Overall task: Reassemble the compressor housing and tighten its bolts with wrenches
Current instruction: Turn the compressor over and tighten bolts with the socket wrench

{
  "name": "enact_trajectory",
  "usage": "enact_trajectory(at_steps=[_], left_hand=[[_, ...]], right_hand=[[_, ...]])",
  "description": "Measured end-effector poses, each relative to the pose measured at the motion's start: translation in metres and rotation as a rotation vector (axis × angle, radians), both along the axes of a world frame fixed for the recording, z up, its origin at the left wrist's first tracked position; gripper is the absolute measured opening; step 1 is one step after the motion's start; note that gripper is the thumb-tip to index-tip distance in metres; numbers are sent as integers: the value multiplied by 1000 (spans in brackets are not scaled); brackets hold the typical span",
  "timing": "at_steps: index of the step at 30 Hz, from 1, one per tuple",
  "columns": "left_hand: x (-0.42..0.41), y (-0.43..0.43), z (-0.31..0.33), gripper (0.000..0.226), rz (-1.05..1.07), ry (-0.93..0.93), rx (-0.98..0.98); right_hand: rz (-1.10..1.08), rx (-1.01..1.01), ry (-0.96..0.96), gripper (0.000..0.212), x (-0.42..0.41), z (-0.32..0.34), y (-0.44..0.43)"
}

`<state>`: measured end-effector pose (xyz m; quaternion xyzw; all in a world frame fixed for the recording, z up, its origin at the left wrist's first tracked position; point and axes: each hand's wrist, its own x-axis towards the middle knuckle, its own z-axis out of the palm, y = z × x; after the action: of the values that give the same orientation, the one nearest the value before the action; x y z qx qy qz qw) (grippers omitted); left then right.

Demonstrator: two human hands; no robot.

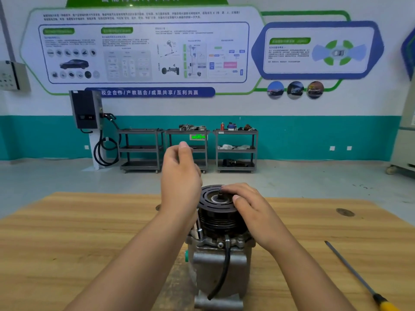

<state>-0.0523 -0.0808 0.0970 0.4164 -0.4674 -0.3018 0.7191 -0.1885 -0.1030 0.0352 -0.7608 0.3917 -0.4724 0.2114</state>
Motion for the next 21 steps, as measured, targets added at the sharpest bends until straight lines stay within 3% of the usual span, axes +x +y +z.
enact_trajectory(at_steps=[4,15,21], left_hand=[[-7,0,-1,25,-70,-81,-5],[8,-6,8,32,-649,-91,152],[15,-14,7,33,-742,-70,161]], right_hand=[[-12,-15,-20,32,1,-1,0],[18,62,-297,32,10,-5,-3],[-10,35,-317,32,14,-9,-5]])
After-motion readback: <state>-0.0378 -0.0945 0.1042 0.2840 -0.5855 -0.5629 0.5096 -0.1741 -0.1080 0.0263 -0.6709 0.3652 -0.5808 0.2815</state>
